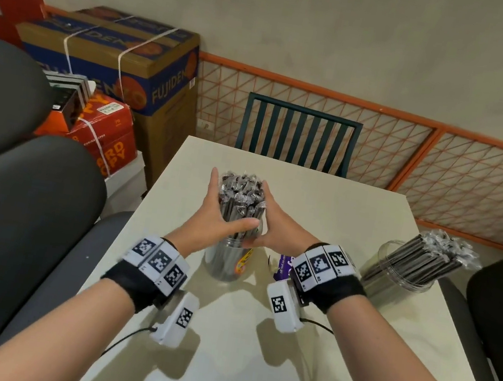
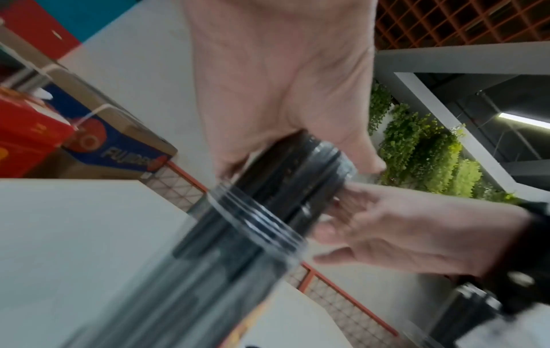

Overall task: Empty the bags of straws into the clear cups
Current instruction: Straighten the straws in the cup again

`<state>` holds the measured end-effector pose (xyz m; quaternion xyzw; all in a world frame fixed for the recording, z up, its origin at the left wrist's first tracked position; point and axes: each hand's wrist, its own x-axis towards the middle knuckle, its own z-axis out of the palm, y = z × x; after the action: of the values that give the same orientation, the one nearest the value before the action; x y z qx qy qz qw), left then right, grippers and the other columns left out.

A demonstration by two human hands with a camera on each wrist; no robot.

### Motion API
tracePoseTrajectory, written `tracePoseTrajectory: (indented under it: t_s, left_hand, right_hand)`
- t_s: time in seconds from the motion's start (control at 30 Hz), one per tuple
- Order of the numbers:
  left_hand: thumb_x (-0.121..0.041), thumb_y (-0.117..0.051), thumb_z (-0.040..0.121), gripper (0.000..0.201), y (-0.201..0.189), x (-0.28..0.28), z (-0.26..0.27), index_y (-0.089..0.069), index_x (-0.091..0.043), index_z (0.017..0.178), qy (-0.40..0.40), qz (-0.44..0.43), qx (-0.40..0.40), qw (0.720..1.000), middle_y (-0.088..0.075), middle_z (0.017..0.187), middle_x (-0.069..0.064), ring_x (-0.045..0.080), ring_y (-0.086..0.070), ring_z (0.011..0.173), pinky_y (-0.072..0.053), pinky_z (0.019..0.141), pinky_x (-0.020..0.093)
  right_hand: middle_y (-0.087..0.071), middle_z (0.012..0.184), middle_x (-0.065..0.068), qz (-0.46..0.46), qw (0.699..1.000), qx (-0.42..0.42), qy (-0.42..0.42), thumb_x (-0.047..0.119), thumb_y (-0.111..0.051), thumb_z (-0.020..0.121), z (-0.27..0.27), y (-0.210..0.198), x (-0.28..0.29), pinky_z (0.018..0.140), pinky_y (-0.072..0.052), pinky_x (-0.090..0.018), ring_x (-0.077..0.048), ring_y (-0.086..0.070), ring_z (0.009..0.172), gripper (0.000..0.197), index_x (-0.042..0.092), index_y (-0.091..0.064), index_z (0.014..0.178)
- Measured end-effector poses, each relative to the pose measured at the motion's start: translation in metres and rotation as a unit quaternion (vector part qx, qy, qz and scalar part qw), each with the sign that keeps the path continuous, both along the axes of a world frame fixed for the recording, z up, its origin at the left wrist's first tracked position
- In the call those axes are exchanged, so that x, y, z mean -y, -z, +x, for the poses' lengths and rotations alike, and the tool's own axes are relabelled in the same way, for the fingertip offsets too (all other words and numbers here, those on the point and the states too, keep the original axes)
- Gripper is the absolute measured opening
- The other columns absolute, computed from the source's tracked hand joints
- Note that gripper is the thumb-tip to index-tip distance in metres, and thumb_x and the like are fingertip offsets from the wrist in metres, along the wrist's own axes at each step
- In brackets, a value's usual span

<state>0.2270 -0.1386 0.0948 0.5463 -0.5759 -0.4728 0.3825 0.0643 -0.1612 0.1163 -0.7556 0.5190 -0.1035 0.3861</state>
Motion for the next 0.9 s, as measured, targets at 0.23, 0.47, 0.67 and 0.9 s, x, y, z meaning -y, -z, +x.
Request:
tracePoseTrajectory:
  t_s: [0.23, 0.47, 0.67, 0.9]
  left_hand:
    - [-0.027, -0.079, 0.072, 0.104, 0.007, -0.011, -0.035, -0.006, -0.031, 0.146, -0.189, -0.099, -0.045, 0.976, -0.028, 0.151, 0.006, 0.019, -0.033, 0.136, -0.031, 0.105, 0.027]
    - [-0.01, -0.053, 0.093, 0.063, -0.007, -0.004, 0.003, -0.02, -0.02, 0.146, -0.033, -0.108, -0.043, 0.993, -0.038, 0.138, -0.006, 0.004, -0.038, 0.124, -0.033, 0.089, -0.004]
    - [-0.036, -0.072, 0.076, 0.104, 0.008, -0.004, 0.017, 0.0, -0.024, 0.15, 0.017, -0.017, -0.015, 1.0, -0.022, 0.156, -0.001, 0.012, -0.024, 0.142, -0.022, 0.117, 0.038]
    - [-0.034, -0.079, 0.07, 0.117, 0.004, -0.016, -0.02, 0.009, -0.031, 0.147, -0.126, -0.088, -0.023, 0.988, -0.01, 0.157, 0.004, 0.016, -0.017, 0.143, -0.021, 0.113, 0.034]
  right_hand:
    - [-0.028, 0.154, -0.002, 0.009, 0.996, 0.092, 0.011, 0.012, -0.073, 0.079, 0.001, 0.009, 0.001, 0.102, -0.026, -0.015, -0.017, -0.028, 0.14, 0.099, 0.017, -0.003, 0.15]
    - [-0.038, 0.15, 0.0, -0.051, 0.991, 0.121, 0.028, 0.016, -0.072, 0.08, -0.004, 0.0, 0.01, 0.114, -0.029, -0.035, -0.014, -0.035, 0.136, 0.082, 0.023, -0.023, 0.146]
    - [-0.02, 0.158, 0.001, -0.023, 0.999, 0.042, 0.009, 0.03, -0.083, 0.066, -0.007, 0.021, 0.009, 0.119, -0.022, -0.041, -0.016, -0.021, 0.144, 0.117, 0.026, -0.002, 0.15]
    - [-0.026, 0.156, -0.002, -0.036, 0.992, 0.107, 0.063, 0.024, -0.078, 0.073, -0.002, 0.025, 0.004, 0.117, -0.026, -0.042, -0.019, -0.027, 0.142, 0.104, 0.025, -0.007, 0.15]
